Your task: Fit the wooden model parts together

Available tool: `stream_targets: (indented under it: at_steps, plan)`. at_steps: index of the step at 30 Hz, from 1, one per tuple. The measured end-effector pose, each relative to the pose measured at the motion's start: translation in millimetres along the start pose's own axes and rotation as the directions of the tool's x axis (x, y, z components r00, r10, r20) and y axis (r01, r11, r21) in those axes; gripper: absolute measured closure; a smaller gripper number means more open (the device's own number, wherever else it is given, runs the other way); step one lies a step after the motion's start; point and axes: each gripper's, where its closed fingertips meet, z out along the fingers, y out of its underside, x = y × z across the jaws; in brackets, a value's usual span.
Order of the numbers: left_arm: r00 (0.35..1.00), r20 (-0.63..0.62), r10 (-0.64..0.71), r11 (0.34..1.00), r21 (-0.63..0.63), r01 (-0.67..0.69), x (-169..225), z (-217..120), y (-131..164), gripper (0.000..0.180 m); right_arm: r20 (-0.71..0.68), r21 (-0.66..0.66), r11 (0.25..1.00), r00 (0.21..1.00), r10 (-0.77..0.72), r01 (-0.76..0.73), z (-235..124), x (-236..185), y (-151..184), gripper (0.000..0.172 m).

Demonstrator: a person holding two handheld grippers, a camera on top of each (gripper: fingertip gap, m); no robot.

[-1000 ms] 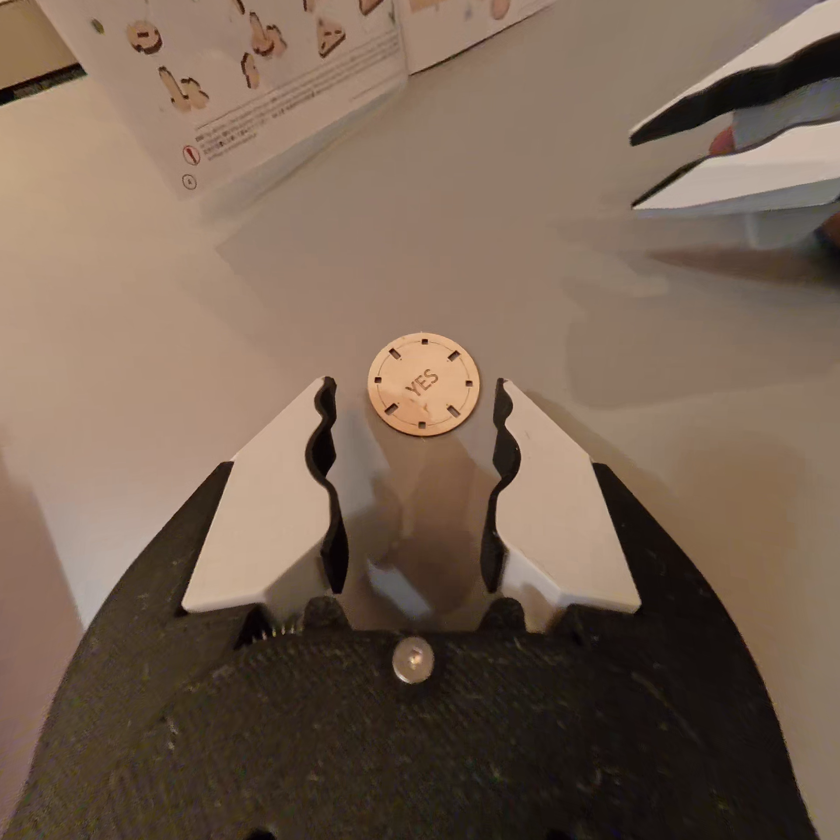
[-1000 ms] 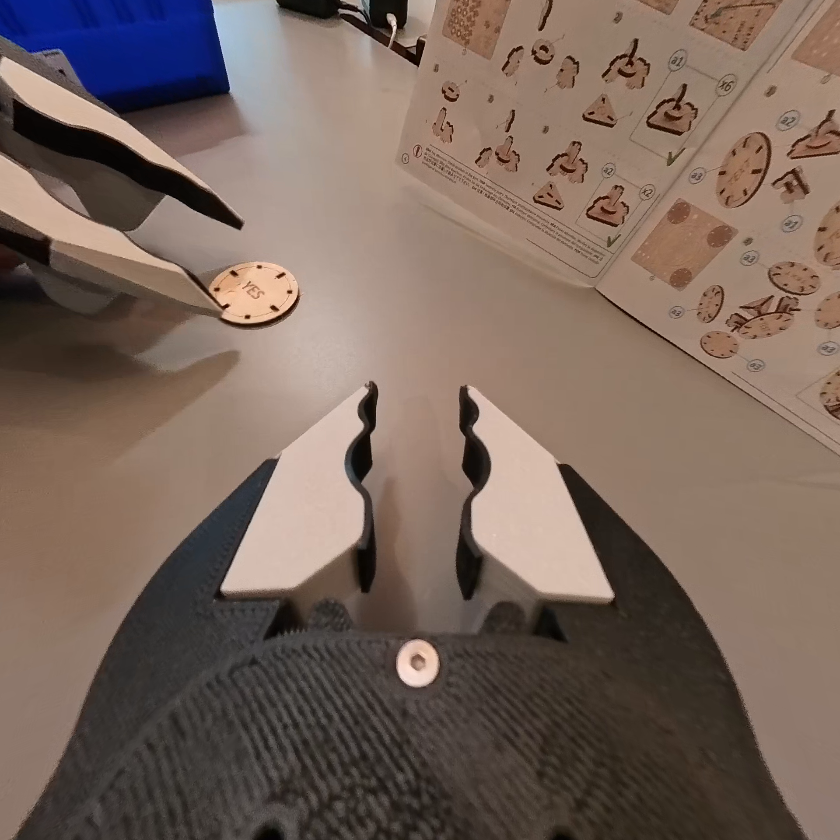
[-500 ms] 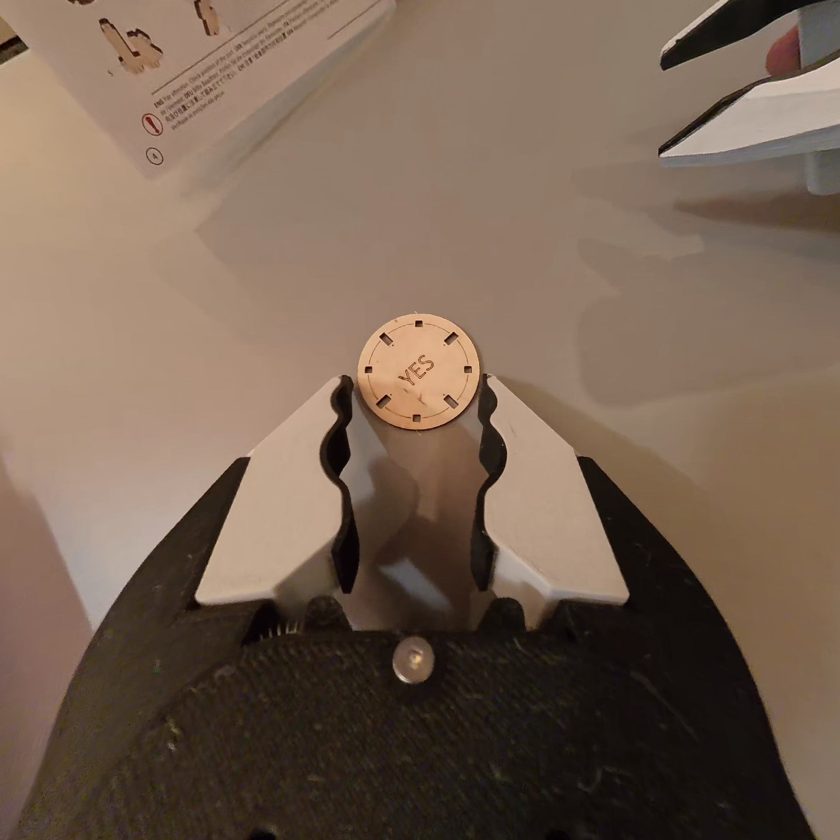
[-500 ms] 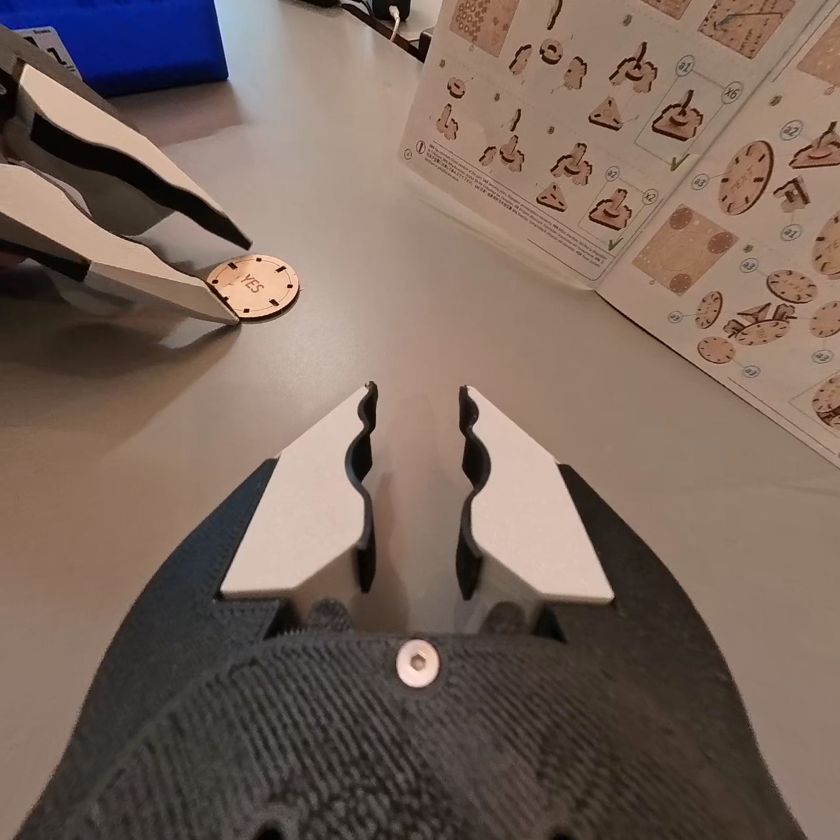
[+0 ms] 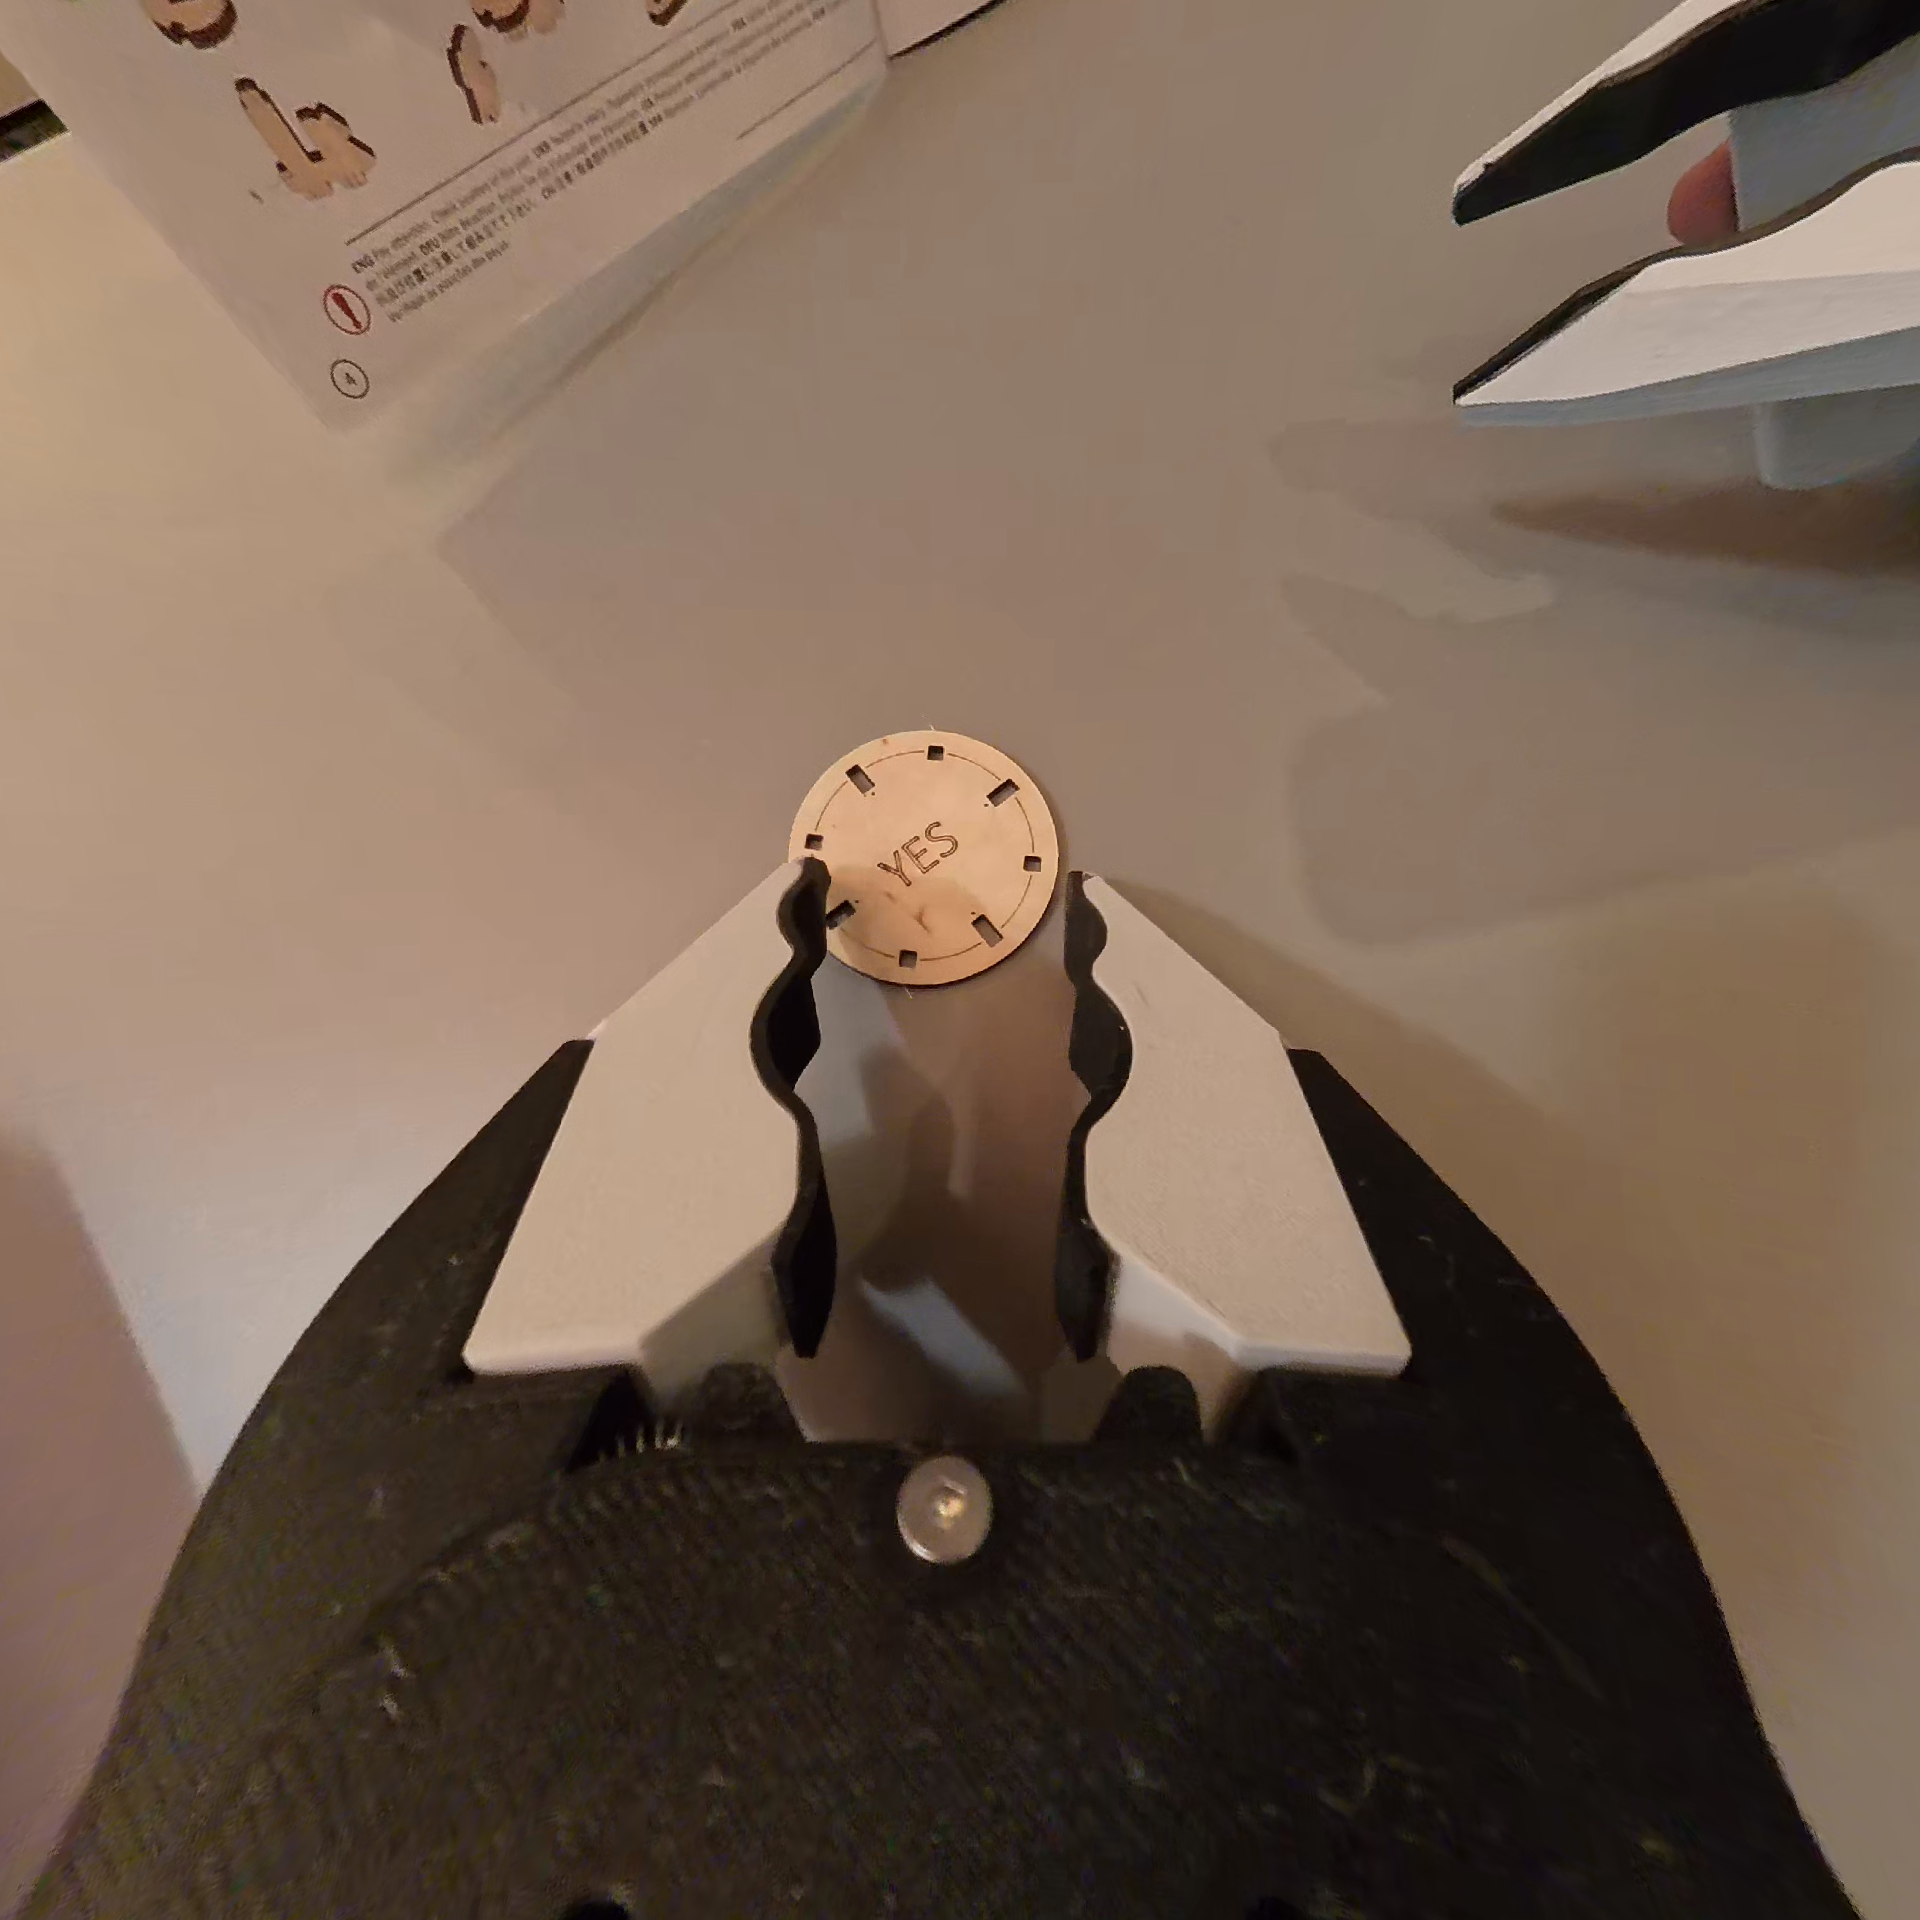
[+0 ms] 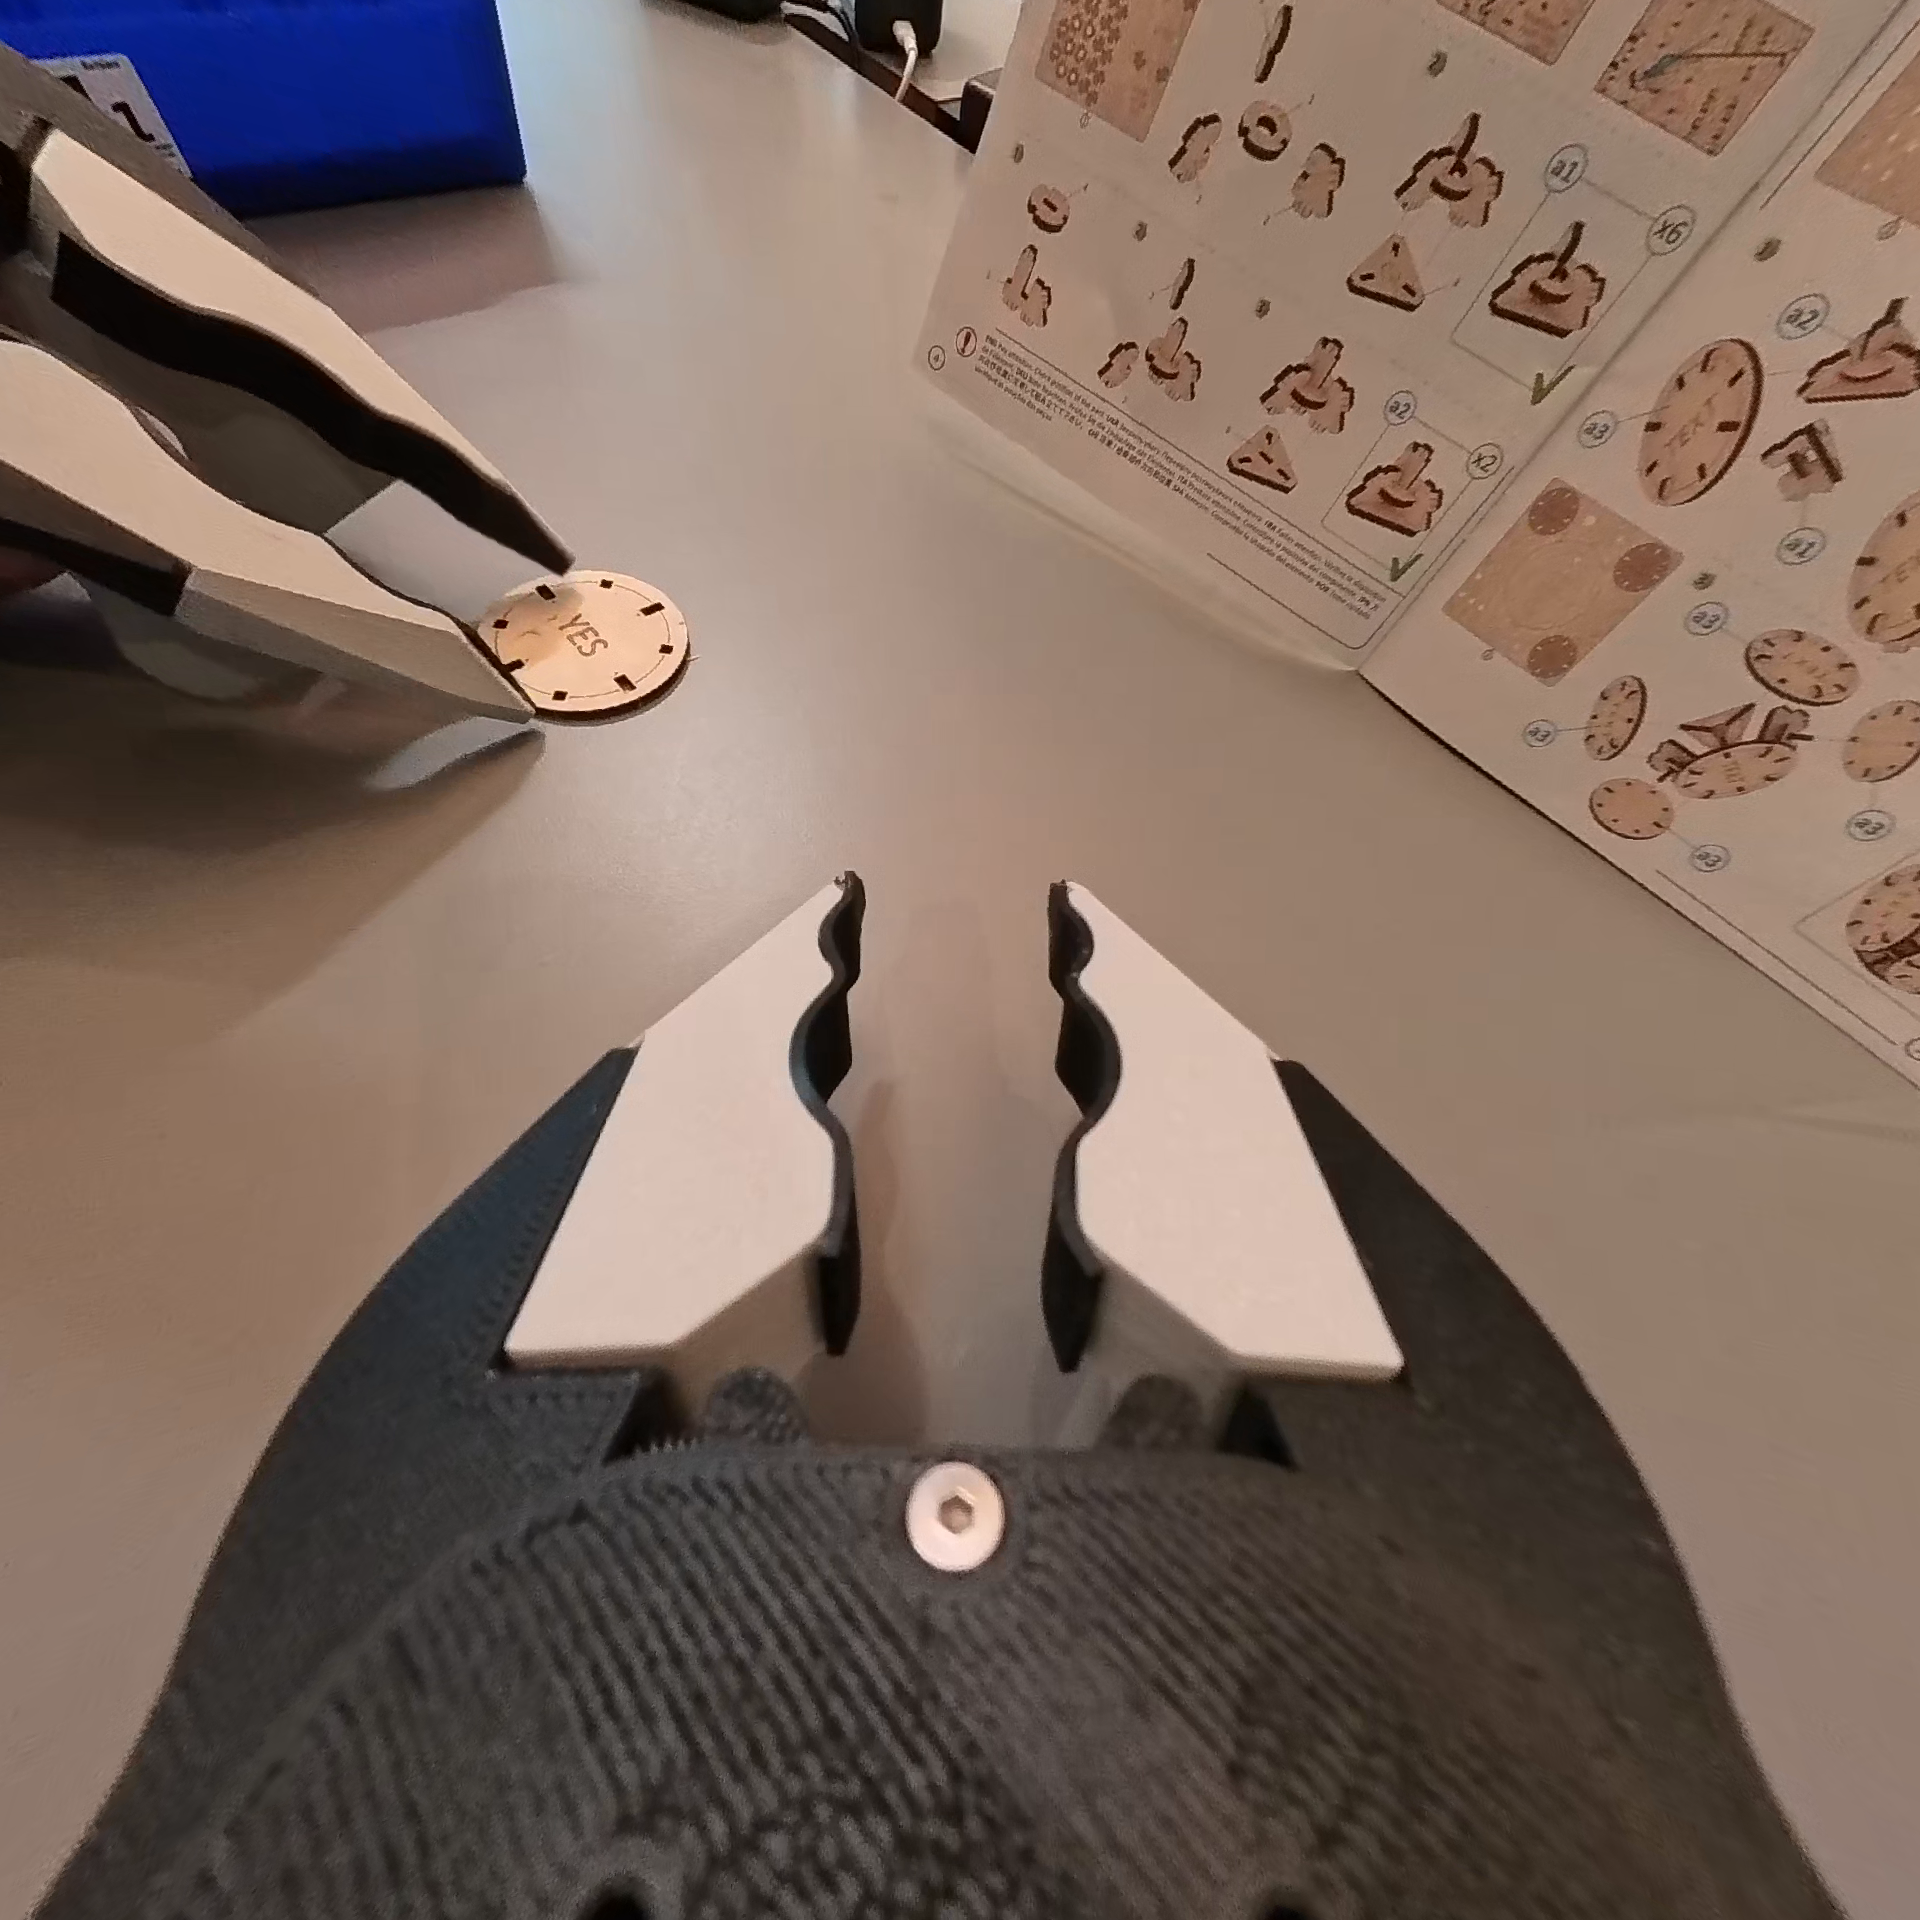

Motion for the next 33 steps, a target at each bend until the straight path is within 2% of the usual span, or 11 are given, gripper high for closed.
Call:
stream_targets:
  at_steps: [19,25,27,31,33]
  plan:
    - [0.998,0.025,-0.051,0.998,0.034,0.05,-8.4,-3.9,-3.4,0.13,0.003,0.003,1.0,1.0,0.02,-0.02,0.3,2.0,-0.3,0.139]
    - [0.996,0.07,-0.055,0.998,0.045,0.052,-13.4,-6.0,-4.0,0.13,0.027,0.018,0.984,0.984,0.176,-0.176,-0.6,16.4,-0.7,0.144]
    - [0.99,0.084,-0.117,0.991,0.071,0.111,-11.9,-13.8,-3.8,0.131,0.028,0.038,0.961,0.962,0.273,-0.274,-2.3,27.8,-1.1,0.144]
    - [0.956,-0.08,-0.284,0.92,0.258,0.295,11.3,-42.8,-25.0,0.136,0.023,0.071,0.909,0.912,0.409,-0.41,-3.6,46.6,-1.5,0.14]
    - [0.933,-0.223,-0.284,0.879,0.328,0.346,24.3,-51.4,-34.1,0.144,0.04,0.078,0.911,0.915,0.402,-0.404,3.2,43.2,-10.3,0.147]
